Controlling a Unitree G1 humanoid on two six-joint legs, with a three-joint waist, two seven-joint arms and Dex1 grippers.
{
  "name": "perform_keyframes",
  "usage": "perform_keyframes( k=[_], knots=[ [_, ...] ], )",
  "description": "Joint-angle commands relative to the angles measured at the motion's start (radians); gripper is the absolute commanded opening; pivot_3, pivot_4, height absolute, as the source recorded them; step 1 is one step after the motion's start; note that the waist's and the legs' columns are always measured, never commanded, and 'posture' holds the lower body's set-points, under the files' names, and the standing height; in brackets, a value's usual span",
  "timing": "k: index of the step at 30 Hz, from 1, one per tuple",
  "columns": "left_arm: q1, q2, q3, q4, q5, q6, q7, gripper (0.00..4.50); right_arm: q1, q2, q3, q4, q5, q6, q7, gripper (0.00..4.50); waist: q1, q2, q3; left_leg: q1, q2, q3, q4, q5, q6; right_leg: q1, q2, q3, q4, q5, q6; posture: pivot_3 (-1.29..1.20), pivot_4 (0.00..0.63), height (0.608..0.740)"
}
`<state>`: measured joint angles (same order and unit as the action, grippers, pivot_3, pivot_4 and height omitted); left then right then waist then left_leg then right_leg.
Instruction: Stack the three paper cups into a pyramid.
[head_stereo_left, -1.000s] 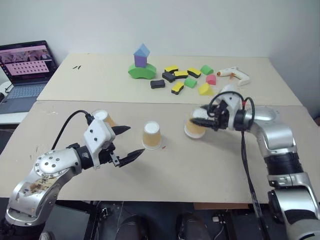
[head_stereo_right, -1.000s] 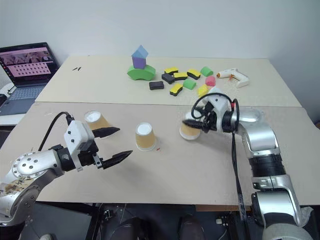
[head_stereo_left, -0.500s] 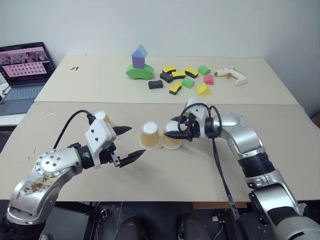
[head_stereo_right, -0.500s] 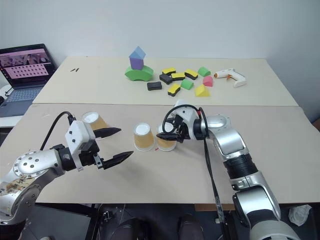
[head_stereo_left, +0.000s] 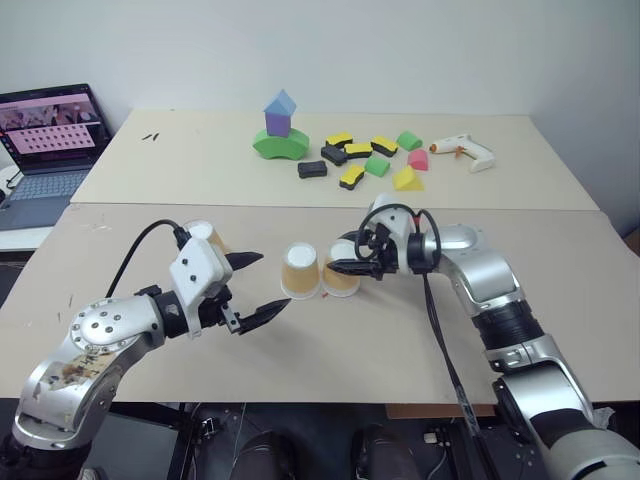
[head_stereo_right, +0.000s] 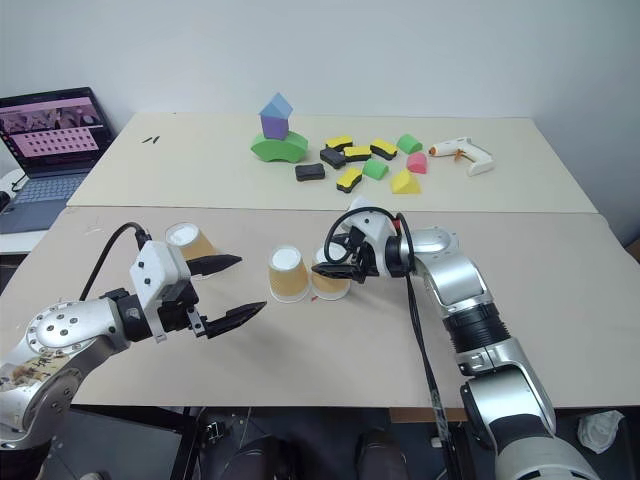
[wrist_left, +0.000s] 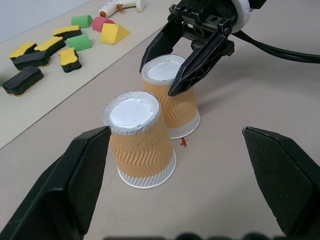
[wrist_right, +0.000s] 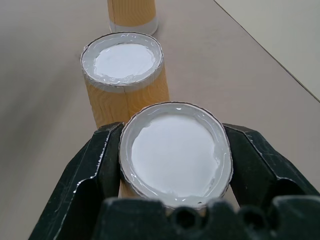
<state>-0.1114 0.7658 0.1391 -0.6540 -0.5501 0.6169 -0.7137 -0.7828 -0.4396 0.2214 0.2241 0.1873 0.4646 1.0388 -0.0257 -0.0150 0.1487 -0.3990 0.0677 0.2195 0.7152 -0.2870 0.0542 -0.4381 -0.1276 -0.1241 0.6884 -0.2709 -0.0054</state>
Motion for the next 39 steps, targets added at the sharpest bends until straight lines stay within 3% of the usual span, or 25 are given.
perform_keyframes(
  k=[1, 26, 28, 31, 39],
  knots=[
    [-0.009, 0.012, 0.018, -0.015, 0.007, -0.012, 0.004, 4.5, 0.01, 0.015, -0.008, -0.024, 0.016, 0.026, -0.011, 2.72, 0.0, 0.0, 0.0, 0.0, 0.0, 0.0, 0.0, 0.0, 0.0, 0.0, 0.0, 0.0, 0.0, 0.0, 0.0, 0.0, 0.15, 0.703],
    [-0.042, 0.019, 0.006, 0.011, 0.018, -0.016, -0.012, 4.5, 0.121, 0.027, -0.035, -0.165, 0.039, 0.083, -0.104, 2.72, 0.002, 0.0, 0.0, 0.0, 0.0, 0.0, 0.0, 0.0, 0.0, 0.0, 0.0, 0.0, 0.0, 0.0, 0.0, 0.0, 0.15, 0.703],
    [-0.044, 0.019, 0.004, 0.012, 0.018, -0.015, -0.012, 4.5, 0.126, 0.031, -0.035, -0.169, 0.039, 0.088, -0.116, 3.71, 0.002, 0.0, 0.0, 0.0, 0.0, 0.0, 0.0, 0.0, 0.0, 0.0, 0.0, 0.0, 0.0, 0.0, 0.0, 0.0, 0.15, 0.703],
    [-0.046, 0.017, 0.003, 0.012, 0.018, -0.015, -0.011, 4.5, 0.131, 0.033, -0.035, -0.174, 0.037, 0.091, -0.128, 4.43, 0.006, 0.0, 0.0, -0.001, 0.0, 0.0, 0.0, 0.0, 0.0, 0.0, 0.0, 0.0, 0.0, 0.0, 0.0, 0.0, 0.15, 0.703],
    [-0.045, 0.01, -0.001, 0.016, 0.025, -0.017, -0.004, 4.5, 0.128, 0.033, -0.062, -0.222, 0.074, 0.109, -0.132, 4.43, 0.008, 0.0, 0.0, -0.002, 0.0, 0.0, 0.0, 0.0, 0.0, -0.001, 0.0, 0.0, 0.0, 0.0, 0.0, 0.0, 0.15, 0.703]
  ],
)
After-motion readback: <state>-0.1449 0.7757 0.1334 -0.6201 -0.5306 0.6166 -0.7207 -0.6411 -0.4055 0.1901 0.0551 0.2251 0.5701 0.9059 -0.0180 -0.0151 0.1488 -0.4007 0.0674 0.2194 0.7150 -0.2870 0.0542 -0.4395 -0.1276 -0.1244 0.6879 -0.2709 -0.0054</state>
